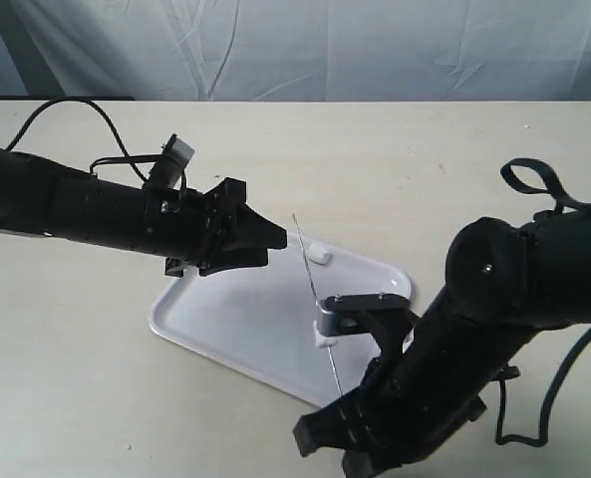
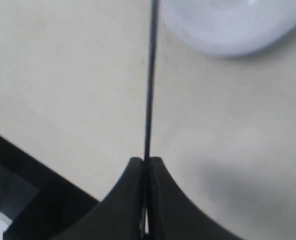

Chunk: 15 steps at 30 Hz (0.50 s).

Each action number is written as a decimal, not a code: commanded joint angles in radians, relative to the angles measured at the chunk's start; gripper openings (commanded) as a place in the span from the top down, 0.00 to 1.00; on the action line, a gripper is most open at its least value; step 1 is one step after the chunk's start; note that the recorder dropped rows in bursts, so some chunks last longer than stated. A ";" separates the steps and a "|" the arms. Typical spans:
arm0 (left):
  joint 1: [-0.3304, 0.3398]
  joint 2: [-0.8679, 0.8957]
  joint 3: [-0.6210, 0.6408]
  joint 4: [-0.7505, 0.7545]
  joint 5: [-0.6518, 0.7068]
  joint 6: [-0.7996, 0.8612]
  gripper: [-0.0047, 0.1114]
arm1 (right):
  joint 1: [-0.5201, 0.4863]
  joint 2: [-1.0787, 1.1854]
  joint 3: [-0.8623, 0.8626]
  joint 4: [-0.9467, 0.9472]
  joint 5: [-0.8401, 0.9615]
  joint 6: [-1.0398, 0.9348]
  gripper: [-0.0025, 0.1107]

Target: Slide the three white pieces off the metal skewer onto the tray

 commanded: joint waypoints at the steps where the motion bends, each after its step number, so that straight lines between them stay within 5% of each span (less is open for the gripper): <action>1: -0.001 0.002 0.030 -0.010 0.068 0.007 0.59 | -0.001 0.031 -0.031 0.098 -0.106 -0.088 0.98; 15: -0.001 0.002 0.061 -0.057 0.174 0.059 0.60 | -0.001 0.097 -0.154 0.228 -0.127 -0.200 0.98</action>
